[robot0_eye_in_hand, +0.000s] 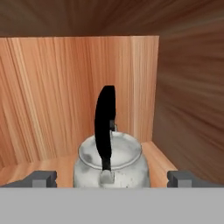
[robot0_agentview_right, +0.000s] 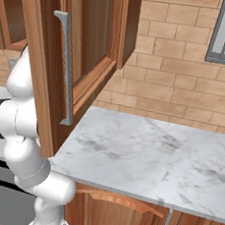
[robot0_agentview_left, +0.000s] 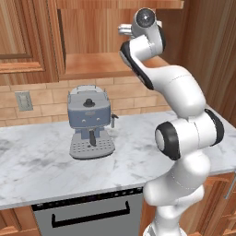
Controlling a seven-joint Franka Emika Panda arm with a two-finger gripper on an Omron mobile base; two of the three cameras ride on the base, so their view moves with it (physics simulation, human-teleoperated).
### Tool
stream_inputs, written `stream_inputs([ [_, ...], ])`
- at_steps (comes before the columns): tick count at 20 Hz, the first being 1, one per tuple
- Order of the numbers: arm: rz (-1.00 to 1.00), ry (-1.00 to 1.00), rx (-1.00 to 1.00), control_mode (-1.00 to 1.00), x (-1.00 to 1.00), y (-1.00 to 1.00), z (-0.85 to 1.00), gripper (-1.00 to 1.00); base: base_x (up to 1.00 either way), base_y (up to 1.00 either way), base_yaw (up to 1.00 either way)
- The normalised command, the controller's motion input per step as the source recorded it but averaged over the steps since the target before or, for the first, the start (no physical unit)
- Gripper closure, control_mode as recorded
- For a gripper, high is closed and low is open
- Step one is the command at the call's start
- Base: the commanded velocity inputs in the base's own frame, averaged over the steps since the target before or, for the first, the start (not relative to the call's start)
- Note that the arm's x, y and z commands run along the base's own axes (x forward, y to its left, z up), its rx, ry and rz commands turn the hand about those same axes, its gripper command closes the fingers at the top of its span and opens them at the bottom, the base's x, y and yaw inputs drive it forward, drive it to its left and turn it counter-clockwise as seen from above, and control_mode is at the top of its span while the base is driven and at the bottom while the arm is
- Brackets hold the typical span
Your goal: Open the cabinet, pick the kettle from the cabinet, and place it in the sink.
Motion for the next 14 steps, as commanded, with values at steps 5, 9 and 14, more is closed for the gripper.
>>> stream_inputs([
  [5, 0.0, 0.0, 0.06, -1.0, 0.2, 0.02, 0.0, -1.0, 0.0, 0.0, 0.0],
  [9, 0.0, 0.0, 0.07, -1.0, 0.19, 0.02, -0.03, -1.0, 0.0, 0.0, 0.0],
  [14, 0.0, 0.0, 0.03, -1.0, 0.23, 0.0, -0.01, -1.0, 0.0, 0.0, 0.0],
])
